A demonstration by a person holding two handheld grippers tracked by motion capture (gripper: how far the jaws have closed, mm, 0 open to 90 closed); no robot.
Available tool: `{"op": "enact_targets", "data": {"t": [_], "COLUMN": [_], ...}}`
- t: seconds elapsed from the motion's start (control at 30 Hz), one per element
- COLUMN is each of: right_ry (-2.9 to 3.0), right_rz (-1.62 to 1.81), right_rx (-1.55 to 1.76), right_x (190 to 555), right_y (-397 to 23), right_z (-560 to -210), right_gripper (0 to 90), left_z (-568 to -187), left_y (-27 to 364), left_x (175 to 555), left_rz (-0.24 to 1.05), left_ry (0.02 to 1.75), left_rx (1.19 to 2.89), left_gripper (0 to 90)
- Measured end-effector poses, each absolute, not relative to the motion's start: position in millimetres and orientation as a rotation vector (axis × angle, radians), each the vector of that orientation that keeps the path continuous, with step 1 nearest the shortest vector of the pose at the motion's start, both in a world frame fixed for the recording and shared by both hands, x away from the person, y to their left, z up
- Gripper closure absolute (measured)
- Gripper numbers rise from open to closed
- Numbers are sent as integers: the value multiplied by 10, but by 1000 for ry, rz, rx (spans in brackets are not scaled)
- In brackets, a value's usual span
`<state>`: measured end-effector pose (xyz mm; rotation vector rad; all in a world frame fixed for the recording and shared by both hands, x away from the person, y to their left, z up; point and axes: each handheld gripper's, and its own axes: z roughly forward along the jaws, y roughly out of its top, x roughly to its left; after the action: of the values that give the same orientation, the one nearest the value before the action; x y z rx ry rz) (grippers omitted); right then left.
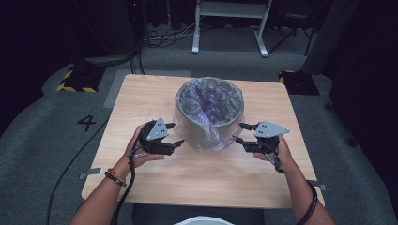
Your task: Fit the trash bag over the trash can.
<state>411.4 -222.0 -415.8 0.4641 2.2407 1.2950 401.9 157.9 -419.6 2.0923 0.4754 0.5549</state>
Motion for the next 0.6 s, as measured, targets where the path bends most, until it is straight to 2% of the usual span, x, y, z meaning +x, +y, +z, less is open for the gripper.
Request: {"op": "enact_targets", "data": {"t": [0.03,0.1,0.13,0.2,0.27,0.33,0.6], "right_ry": [2238,2246,2249,2246,2246,2254,2331], "right_rz": [1289,1278,1277,1294,1312,1311,1308], "right_rx": [464,465,465,469,472,477,524], "right_x": [4114,4122,4127,4133,4134,4137,4234], "right_y": [-2200,-2180,-2178,-2187,-2199,-2203,-2211], "right_z": [-4170,-4193,-4204,-4225,-4245,-4269,-4453], "right_gripper": [595,715,771,850,886,900,900], "left_z": [-4202,-4209,-4215,-4220,-4234,-4254,-4325], "left_y": [1565,1552,1548,1525,1493,1462,1393], "left_x": [4035,4079,4093,4120,4137,4155,4218], "left_rz": [578,576,576,591,600,590,552], "left_ry": [485,482,470,462,458,452,463], "left_rx": [2095,2105,2102,2120,2127,2133,2136], "left_gripper": [425,515,616,739,842,900,900]}}
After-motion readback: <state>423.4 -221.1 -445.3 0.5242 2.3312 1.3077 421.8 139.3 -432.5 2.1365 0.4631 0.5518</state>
